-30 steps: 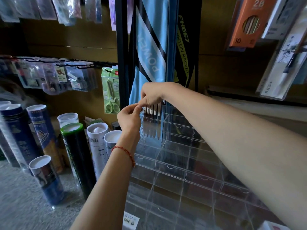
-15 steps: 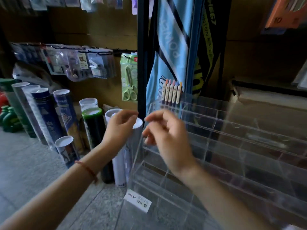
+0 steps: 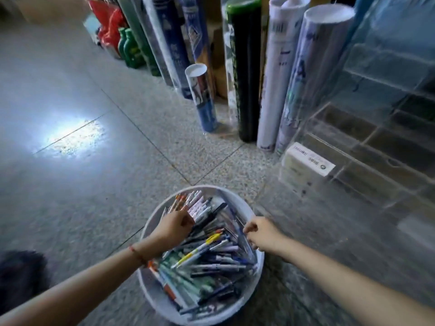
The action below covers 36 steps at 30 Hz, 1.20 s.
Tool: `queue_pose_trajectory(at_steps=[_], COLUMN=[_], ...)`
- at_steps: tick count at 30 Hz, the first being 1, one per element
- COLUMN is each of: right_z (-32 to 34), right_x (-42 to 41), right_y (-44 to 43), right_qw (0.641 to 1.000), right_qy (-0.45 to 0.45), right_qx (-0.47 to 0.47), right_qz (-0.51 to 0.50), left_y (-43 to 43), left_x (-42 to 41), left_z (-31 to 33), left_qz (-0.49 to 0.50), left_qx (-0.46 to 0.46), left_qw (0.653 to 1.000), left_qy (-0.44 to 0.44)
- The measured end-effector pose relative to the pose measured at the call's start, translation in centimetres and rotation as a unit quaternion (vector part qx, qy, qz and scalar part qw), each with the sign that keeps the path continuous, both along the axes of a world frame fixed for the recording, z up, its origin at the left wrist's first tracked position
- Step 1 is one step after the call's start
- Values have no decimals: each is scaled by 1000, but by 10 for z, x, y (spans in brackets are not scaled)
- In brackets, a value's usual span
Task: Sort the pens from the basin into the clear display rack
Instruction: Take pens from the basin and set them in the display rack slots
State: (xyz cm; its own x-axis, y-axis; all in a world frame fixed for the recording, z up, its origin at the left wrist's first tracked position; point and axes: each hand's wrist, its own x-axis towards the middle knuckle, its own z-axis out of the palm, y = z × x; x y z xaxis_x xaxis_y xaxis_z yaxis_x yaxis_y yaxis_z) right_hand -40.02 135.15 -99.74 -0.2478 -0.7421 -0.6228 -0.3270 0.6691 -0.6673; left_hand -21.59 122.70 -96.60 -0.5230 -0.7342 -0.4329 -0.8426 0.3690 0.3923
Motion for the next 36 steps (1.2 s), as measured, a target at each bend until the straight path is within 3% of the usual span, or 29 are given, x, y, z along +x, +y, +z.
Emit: queue_pose_trajectory(at_steps=[8,12,15,17,19,22,27,32,36], right_z=[-29,-23,-19,-19,-19,-18,-20,-20,-16], right_x=[17,23,28,31,33,32,30,29,26], right_y=[-18,-42,-58,-69,-79,-91,-101,-99,-95], right_qw=[999,999,999,998,997,995,993,994,995], right_qy=[3,-14,-31,-40,-49,-53,-54,-59,-57], right_qx=[18,-2,-11,-17,-24,-29,-34,-27,-23], right_qz=[-29,-32,-28,-39,-60,-78,-95,-88,-81], left_y=[14,13,6,-10,-28,-39,-45,-58,-66], left_x=[33,32,35,41,48,52,46,36,31], left_z=[-39,-44,-45,-45,-48,-55,-59,-53,-50], left_qz=[170,163,169,200,224,184,121,45,28], left_qx=[-104,-140,-228,-247,-196,-90,-86,-68,-14], left_qw=[975,969,943,936,951,978,989,992,997], left_qy=[102,126,175,153,87,37,11,-97,-77])
